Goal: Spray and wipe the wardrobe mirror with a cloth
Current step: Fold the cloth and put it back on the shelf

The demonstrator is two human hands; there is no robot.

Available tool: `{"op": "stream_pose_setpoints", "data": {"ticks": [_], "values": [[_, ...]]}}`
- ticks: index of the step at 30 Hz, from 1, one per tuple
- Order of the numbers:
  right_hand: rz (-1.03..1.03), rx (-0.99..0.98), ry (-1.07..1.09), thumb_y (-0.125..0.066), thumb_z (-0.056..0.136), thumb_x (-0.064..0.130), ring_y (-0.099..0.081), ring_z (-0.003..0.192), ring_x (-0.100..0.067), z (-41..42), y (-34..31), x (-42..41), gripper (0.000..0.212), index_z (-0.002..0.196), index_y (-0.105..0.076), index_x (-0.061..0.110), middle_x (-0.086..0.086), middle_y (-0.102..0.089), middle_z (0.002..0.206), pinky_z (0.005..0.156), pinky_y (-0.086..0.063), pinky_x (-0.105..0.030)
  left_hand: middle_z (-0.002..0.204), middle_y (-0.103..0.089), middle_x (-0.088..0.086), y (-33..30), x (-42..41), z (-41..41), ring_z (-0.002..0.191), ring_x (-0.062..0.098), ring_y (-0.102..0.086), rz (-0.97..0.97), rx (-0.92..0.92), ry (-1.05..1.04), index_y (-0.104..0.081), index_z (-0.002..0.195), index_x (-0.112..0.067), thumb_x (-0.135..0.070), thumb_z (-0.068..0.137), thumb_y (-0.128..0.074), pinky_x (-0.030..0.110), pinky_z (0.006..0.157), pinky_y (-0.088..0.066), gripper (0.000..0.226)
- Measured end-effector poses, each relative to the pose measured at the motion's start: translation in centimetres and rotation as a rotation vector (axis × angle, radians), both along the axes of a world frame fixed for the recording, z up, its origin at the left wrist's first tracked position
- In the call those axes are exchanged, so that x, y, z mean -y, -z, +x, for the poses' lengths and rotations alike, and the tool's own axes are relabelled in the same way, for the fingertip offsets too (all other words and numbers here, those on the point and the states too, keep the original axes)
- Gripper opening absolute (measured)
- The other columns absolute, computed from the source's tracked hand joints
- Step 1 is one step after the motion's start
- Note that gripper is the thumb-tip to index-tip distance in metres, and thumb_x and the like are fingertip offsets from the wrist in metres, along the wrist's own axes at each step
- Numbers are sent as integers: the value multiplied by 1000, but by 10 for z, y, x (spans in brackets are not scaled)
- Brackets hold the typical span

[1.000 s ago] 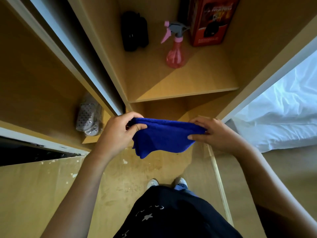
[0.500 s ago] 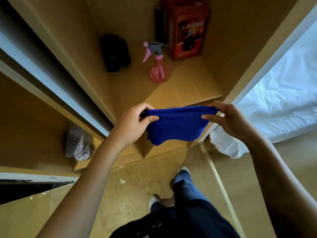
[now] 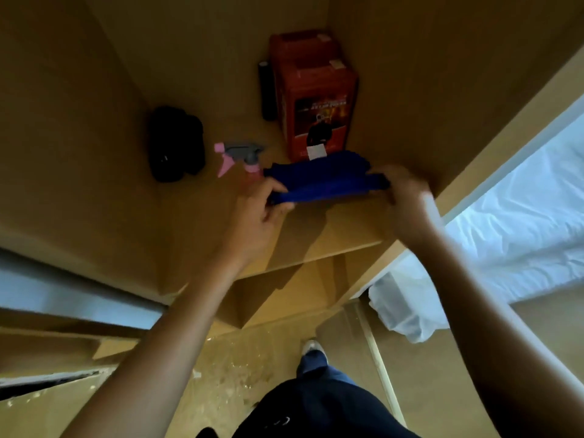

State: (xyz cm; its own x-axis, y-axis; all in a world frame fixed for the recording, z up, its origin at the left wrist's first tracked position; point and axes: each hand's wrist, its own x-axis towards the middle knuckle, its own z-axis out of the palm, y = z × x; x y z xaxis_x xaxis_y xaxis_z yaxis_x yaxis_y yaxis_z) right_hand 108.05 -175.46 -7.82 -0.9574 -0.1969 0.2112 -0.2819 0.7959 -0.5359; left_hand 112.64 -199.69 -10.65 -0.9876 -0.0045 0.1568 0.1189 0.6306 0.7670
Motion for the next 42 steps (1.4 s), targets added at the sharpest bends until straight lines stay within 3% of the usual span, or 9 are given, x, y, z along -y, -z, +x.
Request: {"op": "stream_pose_setpoints", "data": {"ticks": [5, 7, 9, 12, 16, 25, 31, 38, 42], "values": [[422, 461, 19, -42, 93, -5, -52, 125, -25, 3, 73, 8, 49, 138, -48, 13, -8, -49, 142, 98, -46, -33, 108, -63, 1, 74, -17, 5, 99, 19, -60, -376, 209, 113, -66, 103, -14, -46, 95, -48, 35, 80, -50, 37], [384, 445, 17, -43, 96, 2, -27, 144, -20, 0, 85, 11, 51, 145, -40, 14, -4, -30, 156, 114, -32, -34, 100, -66, 1, 72, -23, -3, 91, 19, -60, -428, 75, 45, -69, 97, -14, -51, 94, -39, 34, 77, -49, 48], [382, 341, -45, -41, 99, 12, -7, 150, -17, -10, 91, 21, 53, 151, -30, 15, -2, -15, 162, 122, -14, -34, 109, -66, 6, 69, -30, -24, 101, 24, -60, -396, -27, 21, -67, 108, -11, -34, 98, -41, 34, 85, -48, 36], [413, 157, -108, -32, 102, 27, -10, 150, -20, -30, 105, 44, 51, 151, -30, 14, -5, -20, 161, 122, -6, -39, 148, -43, 11, 81, -42, -54, 140, 26, -34, -480, -5, 117, -46, 140, -7, -23, 101, -35, 40, 117, -22, 44], [495, 176, -134, -6, 98, 47, -12, 150, -21, -38, 129, 53, 65, 154, -24, 20, -5, -20, 161, 120, -1, -43, 161, -16, 5, 116, -50, -54, 149, 21, -6, -671, 106, 65, -20, 153, -20, -41, 96, -7, 47, 120, 3, 61], [485, 140, -142, 5, 92, 48, -4, 150, -16, -72, 136, 45, 69, 155, -14, 28, -2, -9, 163, 121, 3, -40, 161, -13, 4, 123, -63, -79, 149, 21, -4, -636, 110, -21, -18, 153, -23, -41, 97, -11, 44, 119, 5, 60], [510, 154, -152, -17, 104, 39, 2, 150, -14, -92, 138, 50, 52, 155, -9, 30, 0, -2, 164, 121, 5, -38, 161, -14, 4, 124, -57, -95, 149, 22, -5, -622, 111, -34, -20, 153, -23, -43, 96, -12, 42, 118, 5, 62], [510, 120, -167, -19, 103, 39, -4, 150, -16, -106, 139, 56, 53, 155, -14, 28, -2, -8, 163, 120, 3, -39, 161, -12, 3, 117, -51, -101, 149, 19, -2, -589, 154, -16, -16, 153, -19, -44, 92, 0, 41, 119, 7, 68], [520, 116, -159, -15, 101, 41, -5, 150, -18, -104, 139, 56, 56, 155, -15, 27, -4, -10, 163, 120, 2, -41, 159, -23, 6, 116, -52, -73, 149, 18, -10, -457, 117, -35, -29, 150, -12, -39, 97, -7, 40, 121, -5, 63]]}}
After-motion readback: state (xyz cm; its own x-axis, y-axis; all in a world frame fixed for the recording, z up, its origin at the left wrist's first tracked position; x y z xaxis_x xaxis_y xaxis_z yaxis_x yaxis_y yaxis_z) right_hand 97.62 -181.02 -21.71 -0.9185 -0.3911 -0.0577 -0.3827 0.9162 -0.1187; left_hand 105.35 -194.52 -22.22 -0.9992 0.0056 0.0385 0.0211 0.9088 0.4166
